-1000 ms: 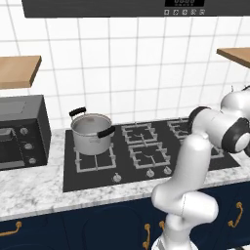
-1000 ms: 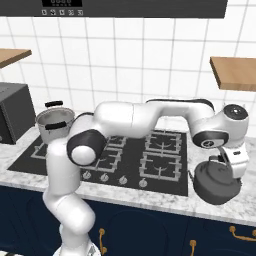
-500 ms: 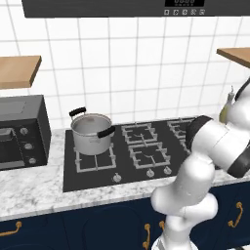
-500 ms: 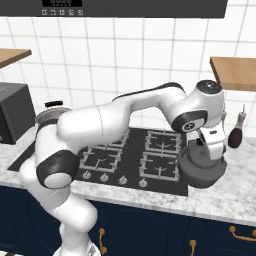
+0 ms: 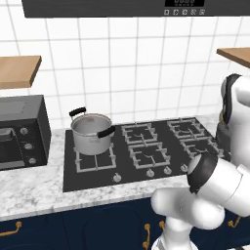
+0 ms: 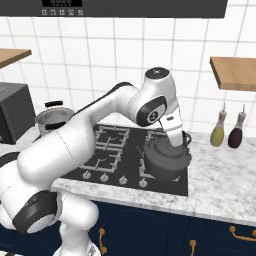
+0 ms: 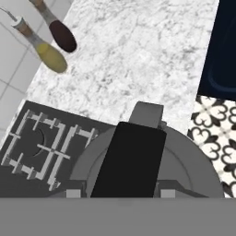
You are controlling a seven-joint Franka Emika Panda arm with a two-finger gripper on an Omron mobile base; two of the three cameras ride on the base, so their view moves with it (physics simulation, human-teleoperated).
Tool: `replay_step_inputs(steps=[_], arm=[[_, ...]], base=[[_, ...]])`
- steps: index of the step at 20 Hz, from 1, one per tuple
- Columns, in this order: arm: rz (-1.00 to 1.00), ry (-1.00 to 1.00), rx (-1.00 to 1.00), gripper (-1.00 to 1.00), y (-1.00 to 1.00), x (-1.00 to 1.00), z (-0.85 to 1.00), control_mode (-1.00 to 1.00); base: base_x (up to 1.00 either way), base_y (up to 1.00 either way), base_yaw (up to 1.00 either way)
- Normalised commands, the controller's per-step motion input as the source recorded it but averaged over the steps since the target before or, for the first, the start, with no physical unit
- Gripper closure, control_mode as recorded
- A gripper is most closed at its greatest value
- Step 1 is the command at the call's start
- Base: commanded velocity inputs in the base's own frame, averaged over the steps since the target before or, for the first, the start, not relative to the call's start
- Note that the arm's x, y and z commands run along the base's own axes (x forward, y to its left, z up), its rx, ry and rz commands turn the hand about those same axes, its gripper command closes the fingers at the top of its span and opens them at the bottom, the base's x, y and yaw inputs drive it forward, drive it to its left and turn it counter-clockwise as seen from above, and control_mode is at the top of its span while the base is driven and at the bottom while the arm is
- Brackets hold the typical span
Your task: Pick the kettle from the counter and place it on a stove burner. Then turn the burner on.
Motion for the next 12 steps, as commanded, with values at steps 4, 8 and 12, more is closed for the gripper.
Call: replay_step_inputs(steps=[4, 8, 12], arm=[[-0.03, 0.0, 0.0, 1.0, 0.63, 0.25, 0.42, -1.0], [-0.04, 0.0, 0.0, 1.0, 0.41, 0.4, 0.16, -1.0], [-0.02, 0.0, 0.0, 1.0, 0.23, 0.46, 0.0, -1.0]], base=[[0.0, 0.0, 0.0], [0.0, 0.0, 0.0], [0.0, 0.0, 0.0]])
